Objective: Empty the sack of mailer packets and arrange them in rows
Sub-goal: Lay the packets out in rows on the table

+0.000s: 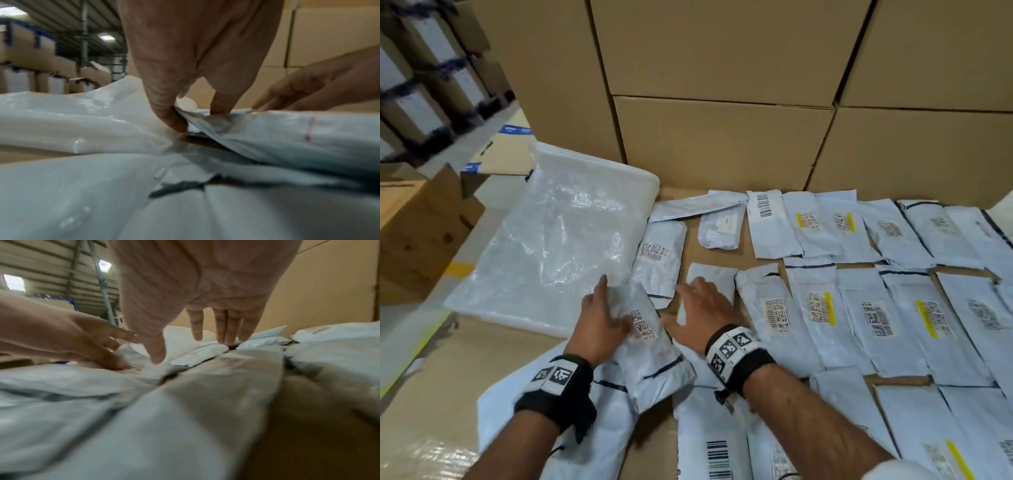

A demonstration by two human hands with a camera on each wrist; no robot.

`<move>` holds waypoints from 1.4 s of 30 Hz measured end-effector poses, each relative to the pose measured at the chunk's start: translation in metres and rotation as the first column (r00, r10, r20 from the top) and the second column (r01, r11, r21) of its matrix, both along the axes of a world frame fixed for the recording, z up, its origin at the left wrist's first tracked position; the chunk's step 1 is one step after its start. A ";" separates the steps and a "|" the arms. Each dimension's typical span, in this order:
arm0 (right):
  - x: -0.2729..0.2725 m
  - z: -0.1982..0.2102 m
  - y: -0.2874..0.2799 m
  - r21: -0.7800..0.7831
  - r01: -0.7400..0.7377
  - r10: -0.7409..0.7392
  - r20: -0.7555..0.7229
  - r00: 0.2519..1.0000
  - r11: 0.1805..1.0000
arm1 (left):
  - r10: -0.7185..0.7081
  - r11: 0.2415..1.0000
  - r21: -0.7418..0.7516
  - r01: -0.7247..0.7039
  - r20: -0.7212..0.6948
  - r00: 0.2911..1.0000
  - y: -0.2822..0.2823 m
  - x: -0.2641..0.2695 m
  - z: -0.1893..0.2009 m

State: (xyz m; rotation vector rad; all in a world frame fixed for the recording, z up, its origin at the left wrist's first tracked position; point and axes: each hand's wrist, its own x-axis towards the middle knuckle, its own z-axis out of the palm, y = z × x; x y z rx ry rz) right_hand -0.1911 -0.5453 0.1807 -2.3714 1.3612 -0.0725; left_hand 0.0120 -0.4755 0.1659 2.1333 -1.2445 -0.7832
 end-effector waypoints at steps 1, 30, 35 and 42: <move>-0.005 -0.006 -0.011 -0.033 0.004 -0.005 -0.040 0.999 0.999 | -0.039 0.999 0.009 0.039 0.101 0.994 -0.001 -0.003 -0.004; -0.023 -0.017 -0.202 -0.224 0.104 -0.170 -0.301 0.938 0.969 | -0.578 0.816 0.316 0.485 0.399 0.712 -0.004 -0.032 -0.040; 0.024 -0.009 -0.234 -0.387 0.075 -0.156 -0.181 0.971 0.919 | -0.589 0.801 0.358 0.479 0.336 0.735 -0.013 -0.034 -0.048; 0.041 -0.005 -0.265 -0.412 0.142 -0.199 -0.097 0.975 0.900 | -0.557 0.826 0.323 0.462 0.342 0.757 -0.014 -0.032 -0.046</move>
